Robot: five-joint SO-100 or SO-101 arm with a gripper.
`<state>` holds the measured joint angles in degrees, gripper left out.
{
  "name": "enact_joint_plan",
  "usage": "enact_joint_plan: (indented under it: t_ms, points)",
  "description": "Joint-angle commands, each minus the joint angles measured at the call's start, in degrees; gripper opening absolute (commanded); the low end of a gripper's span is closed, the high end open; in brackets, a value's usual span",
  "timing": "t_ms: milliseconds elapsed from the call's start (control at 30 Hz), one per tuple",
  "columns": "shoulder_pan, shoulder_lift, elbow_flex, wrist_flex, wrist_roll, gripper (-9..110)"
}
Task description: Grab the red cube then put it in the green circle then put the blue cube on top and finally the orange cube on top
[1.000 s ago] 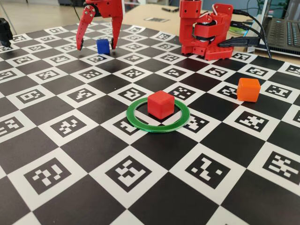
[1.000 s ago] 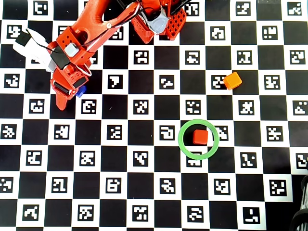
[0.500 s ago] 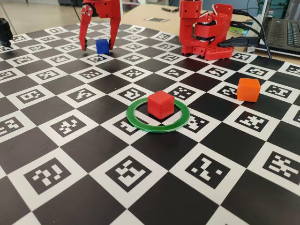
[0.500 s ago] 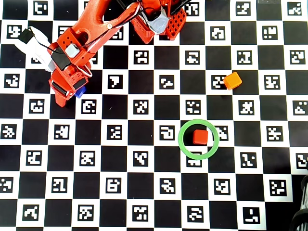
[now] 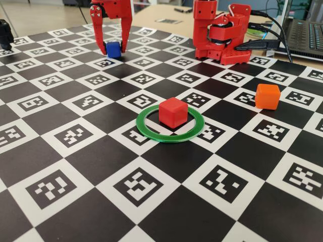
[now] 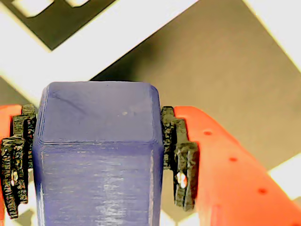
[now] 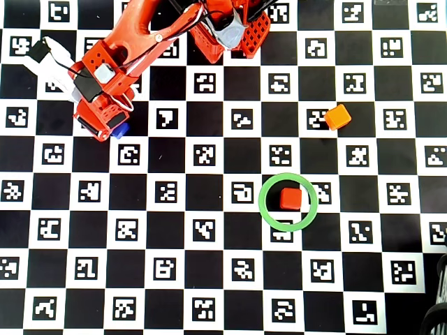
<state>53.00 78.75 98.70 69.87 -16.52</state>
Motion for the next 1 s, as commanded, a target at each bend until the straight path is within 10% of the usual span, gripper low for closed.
enact_joint_plan:
  t_ms: [0, 967]
  points:
    - [-4.3, 4.0, -9.6, 5.4, -2.1, 6]
    - [-67.8, 9.5, -21.5, 17.8, 28.1, 4]
